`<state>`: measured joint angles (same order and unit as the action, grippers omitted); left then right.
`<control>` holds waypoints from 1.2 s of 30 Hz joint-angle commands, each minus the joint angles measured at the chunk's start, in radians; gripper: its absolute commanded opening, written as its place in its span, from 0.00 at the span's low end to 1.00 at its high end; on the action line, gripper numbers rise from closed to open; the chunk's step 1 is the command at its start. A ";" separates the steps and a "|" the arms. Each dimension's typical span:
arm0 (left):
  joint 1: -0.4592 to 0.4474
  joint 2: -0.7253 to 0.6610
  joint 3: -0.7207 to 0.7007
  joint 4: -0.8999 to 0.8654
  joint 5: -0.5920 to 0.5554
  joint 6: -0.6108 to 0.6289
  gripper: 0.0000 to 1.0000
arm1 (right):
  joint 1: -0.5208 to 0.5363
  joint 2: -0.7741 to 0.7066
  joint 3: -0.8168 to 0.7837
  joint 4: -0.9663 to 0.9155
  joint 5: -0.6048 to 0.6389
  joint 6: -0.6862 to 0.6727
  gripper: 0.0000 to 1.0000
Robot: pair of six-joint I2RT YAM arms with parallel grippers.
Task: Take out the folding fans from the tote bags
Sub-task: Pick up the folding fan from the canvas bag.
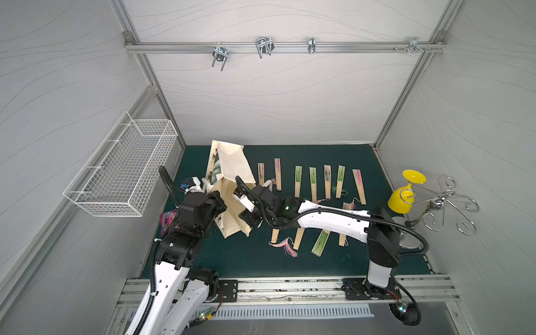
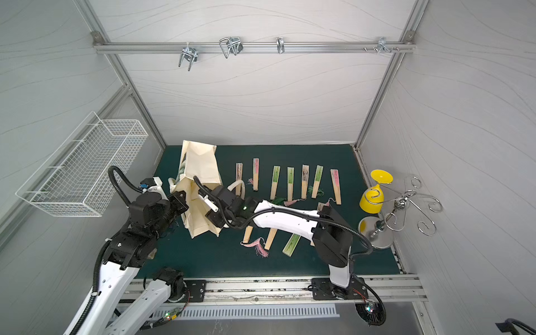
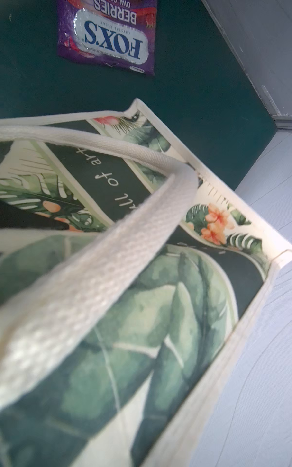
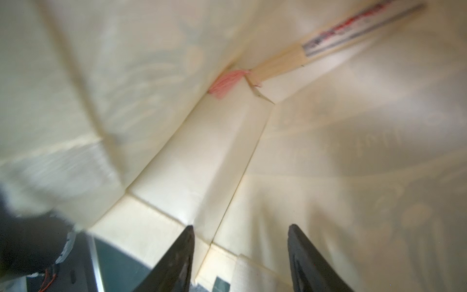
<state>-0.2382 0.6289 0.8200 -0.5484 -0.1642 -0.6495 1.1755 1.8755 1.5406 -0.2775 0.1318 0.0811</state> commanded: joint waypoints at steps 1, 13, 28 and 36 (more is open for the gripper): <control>0.000 -0.016 0.050 0.052 0.072 0.025 0.00 | -0.025 0.061 0.075 -0.090 -0.012 0.052 0.61; 0.000 -0.084 -0.047 0.243 0.166 0.003 0.00 | -0.044 0.160 0.189 -0.048 -0.058 0.140 0.69; 0.000 -0.094 -0.088 0.367 0.239 -0.020 0.00 | -0.043 0.242 0.193 -0.096 -0.029 0.182 0.69; 0.000 -0.138 -0.104 0.386 0.393 0.084 0.00 | -0.138 0.247 0.226 -0.085 -0.108 0.298 0.72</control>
<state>-0.2375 0.5278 0.7010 -0.3119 0.1303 -0.6178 1.0828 2.1109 1.7344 -0.3500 0.0502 0.3214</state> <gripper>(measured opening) 0.048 0.718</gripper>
